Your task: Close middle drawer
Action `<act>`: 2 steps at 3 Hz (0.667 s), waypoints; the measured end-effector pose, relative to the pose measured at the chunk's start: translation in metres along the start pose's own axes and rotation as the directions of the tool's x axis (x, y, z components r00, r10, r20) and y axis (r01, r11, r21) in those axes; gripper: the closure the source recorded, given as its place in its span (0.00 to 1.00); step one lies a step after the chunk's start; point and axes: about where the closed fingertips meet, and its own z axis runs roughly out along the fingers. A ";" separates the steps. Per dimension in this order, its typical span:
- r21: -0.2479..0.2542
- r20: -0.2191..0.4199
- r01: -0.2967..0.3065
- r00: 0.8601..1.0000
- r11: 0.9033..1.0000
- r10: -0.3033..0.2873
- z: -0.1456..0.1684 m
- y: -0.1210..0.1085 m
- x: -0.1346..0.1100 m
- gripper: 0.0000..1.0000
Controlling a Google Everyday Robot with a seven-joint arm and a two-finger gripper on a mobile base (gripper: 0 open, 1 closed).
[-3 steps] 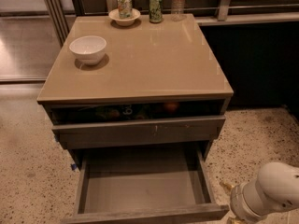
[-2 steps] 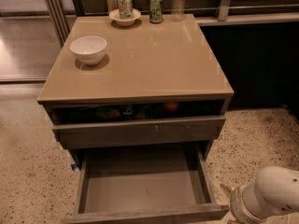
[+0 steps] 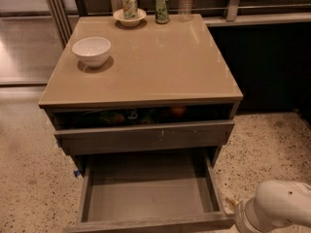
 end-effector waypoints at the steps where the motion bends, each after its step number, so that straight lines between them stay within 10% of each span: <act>1: -0.016 -0.023 -0.022 0.999 1.000 0.022 0.005 0.004 0.020 0.18; 2: -0.019 -0.031 -0.039 0.999 0.999 0.039 0.001 0.013 0.035 0.42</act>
Offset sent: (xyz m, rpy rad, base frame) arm -0.0356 -0.0483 -0.0070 -0.0349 0.0390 -0.0544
